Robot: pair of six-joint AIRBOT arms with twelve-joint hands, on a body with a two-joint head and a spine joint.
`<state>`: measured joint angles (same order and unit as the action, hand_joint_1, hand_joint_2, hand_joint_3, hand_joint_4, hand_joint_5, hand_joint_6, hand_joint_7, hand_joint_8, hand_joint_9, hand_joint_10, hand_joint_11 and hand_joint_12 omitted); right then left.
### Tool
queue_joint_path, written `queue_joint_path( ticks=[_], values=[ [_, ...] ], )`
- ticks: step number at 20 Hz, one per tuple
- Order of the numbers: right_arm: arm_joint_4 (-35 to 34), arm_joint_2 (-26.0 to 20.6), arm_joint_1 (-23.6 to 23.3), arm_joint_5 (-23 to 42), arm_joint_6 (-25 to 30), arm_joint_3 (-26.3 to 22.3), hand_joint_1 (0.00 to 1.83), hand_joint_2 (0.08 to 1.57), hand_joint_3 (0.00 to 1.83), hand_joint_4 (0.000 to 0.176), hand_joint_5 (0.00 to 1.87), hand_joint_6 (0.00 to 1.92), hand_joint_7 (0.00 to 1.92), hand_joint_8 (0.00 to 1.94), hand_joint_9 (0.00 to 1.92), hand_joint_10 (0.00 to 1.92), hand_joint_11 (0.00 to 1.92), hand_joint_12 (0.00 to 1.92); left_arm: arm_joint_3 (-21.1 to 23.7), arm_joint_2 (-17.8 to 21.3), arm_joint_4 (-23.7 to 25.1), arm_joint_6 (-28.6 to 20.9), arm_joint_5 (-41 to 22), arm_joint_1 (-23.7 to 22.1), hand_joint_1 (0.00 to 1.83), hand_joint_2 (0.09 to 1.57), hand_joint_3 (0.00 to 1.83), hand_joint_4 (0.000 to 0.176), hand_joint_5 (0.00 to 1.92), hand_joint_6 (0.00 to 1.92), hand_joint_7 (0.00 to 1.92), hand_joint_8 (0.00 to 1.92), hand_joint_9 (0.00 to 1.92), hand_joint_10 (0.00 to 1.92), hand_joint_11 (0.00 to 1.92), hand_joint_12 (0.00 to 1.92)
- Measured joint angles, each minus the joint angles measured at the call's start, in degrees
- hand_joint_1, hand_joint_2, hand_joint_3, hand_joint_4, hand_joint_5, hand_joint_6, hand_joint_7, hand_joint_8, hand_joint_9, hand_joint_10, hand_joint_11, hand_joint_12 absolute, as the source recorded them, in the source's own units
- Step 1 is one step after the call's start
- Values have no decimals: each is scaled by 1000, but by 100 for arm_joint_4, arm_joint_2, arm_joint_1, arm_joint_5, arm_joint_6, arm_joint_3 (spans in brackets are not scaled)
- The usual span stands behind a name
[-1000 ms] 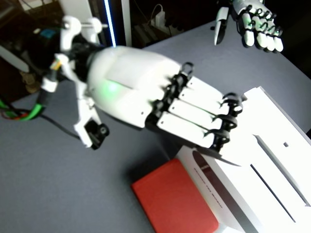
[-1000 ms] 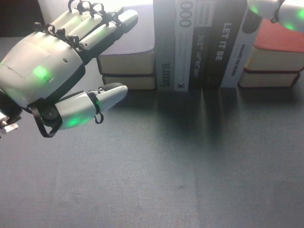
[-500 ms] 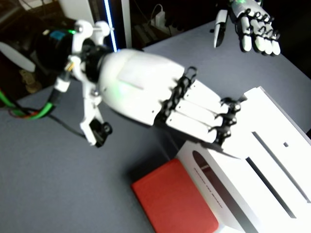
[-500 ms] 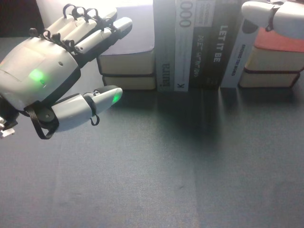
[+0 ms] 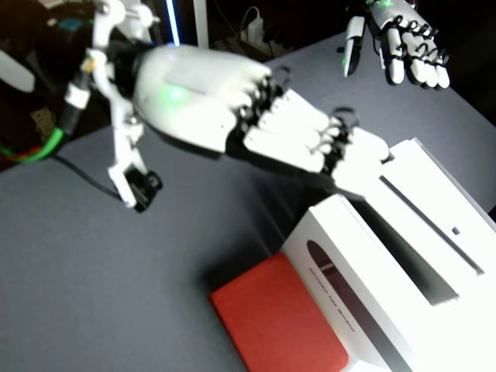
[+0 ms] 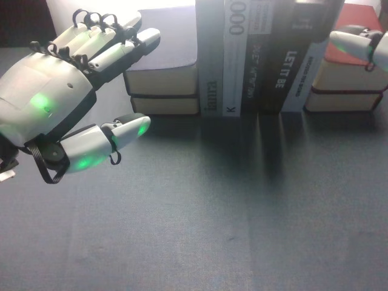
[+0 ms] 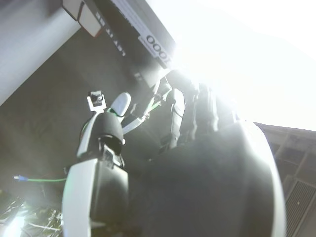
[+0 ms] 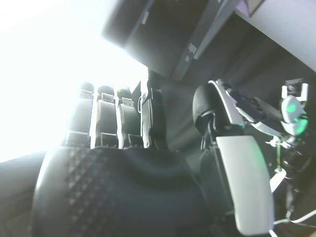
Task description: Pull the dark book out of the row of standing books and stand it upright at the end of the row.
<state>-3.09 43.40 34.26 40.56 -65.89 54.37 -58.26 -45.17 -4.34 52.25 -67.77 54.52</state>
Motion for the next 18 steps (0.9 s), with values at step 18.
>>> queue_joint_path(
  ticks=[18],
  values=[
    [1504,-817,1427,1298,2286,-658,43,1352,1,0,672,155,103,24,0,0,0,0,24,35,-181,0,-216,162,345,1349,1,30,149,4,0,0,0,0,0,0]
  ],
)
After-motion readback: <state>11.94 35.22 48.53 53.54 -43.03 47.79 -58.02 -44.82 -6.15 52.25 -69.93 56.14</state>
